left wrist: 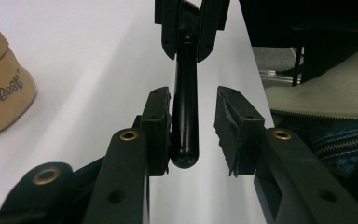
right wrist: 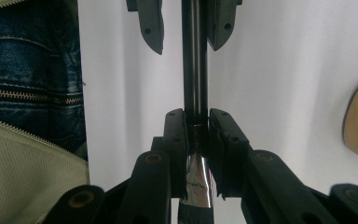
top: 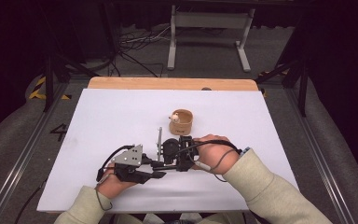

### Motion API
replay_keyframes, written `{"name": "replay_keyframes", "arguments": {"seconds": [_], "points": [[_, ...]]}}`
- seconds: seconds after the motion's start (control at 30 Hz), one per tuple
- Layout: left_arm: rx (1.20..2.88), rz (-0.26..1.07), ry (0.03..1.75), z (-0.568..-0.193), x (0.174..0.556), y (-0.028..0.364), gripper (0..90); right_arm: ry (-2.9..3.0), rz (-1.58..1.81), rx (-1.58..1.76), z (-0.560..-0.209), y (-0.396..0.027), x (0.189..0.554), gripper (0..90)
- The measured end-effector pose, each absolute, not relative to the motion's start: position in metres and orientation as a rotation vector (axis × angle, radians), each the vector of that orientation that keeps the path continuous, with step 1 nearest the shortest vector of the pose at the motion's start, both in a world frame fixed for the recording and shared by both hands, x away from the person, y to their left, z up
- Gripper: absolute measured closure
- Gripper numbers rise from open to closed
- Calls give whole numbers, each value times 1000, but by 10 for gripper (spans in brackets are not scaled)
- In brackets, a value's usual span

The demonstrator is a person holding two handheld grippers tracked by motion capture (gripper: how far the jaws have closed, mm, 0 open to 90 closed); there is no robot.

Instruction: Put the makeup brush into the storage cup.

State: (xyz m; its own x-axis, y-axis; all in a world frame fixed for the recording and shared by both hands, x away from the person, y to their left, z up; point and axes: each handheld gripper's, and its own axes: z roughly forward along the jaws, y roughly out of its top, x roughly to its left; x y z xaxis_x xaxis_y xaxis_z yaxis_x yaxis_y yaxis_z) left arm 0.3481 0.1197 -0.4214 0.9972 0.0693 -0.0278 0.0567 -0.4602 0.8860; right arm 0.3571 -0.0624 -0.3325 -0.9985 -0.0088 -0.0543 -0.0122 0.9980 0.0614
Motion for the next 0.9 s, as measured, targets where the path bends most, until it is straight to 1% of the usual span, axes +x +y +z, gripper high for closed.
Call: {"name": "replay_keyframes", "arguments": {"seconds": [0.23, 0.57, 0.8, 0.9], "points": [[2062, 63, 83, -422, 346, 119, 773, 3090, 90, -27, -334, -61, 357, 780], [2071, 91, 64, -422, 345, 119, 784, 3095, 110, -29, -335, -63, 359, 776], [2065, 80, 67, -423, 345, 120, 787, 3100, 143, -45, -335, -65, 359, 771], [2063, 82, 65, -422, 345, 121, 788, 3100, 188, -35, -333, -67, 361, 732]]}}
